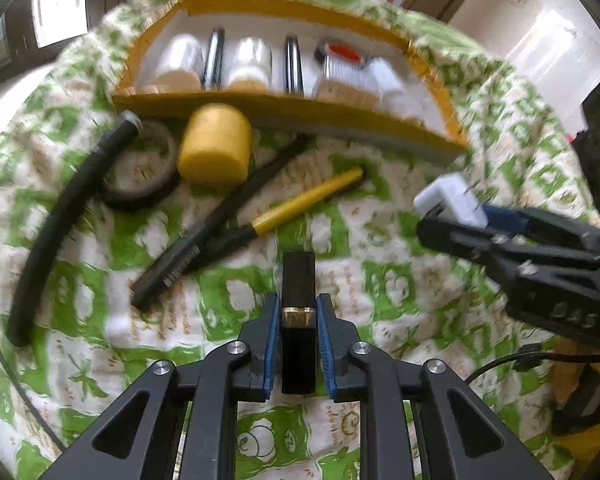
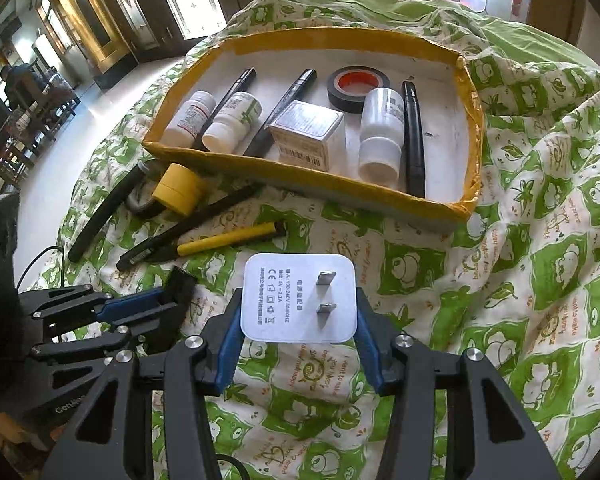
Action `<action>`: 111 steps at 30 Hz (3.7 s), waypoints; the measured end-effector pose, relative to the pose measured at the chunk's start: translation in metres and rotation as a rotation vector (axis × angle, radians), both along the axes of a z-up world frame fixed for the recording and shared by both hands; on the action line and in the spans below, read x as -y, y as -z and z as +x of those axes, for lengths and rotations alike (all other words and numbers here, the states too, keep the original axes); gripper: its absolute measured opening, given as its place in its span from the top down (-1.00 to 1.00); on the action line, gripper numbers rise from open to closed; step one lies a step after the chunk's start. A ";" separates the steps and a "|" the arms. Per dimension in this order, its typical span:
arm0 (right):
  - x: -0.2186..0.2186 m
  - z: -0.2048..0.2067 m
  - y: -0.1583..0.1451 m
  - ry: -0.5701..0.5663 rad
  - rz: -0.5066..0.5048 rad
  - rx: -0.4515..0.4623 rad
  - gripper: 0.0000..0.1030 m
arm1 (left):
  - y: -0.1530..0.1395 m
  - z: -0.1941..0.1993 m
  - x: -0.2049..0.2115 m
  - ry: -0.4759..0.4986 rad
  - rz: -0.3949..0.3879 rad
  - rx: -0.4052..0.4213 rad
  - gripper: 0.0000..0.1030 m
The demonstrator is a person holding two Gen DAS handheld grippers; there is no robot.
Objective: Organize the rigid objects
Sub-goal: 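Lift and carry the lipstick tube and plug adapter toward the tray with both tools, then lower the lipstick tube and plug adapter into the tray and open both tools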
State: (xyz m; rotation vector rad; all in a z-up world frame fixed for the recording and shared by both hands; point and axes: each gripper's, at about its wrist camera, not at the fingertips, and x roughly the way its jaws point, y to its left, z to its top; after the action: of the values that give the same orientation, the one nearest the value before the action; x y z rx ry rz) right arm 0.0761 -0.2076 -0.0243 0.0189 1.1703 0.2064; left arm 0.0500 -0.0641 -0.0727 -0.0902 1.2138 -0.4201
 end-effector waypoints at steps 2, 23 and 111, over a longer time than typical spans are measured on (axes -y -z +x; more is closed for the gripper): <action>0.000 0.002 0.000 0.000 -0.002 -0.001 0.05 | 0.001 0.000 0.001 0.002 0.004 -0.003 0.65; 0.006 0.000 -0.013 0.035 0.041 0.063 0.05 | -0.044 -0.005 -0.013 -0.057 0.000 0.204 0.66; 0.016 0.181 0.014 0.122 0.096 0.001 0.05 | -0.025 0.218 0.011 -0.115 0.043 0.174 0.65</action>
State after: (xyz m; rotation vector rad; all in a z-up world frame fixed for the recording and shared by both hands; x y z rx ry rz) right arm 0.2576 -0.2240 -0.0383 0.1748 1.1532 0.1544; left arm 0.2684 -0.0753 -0.0473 -0.0841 1.0403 -0.2953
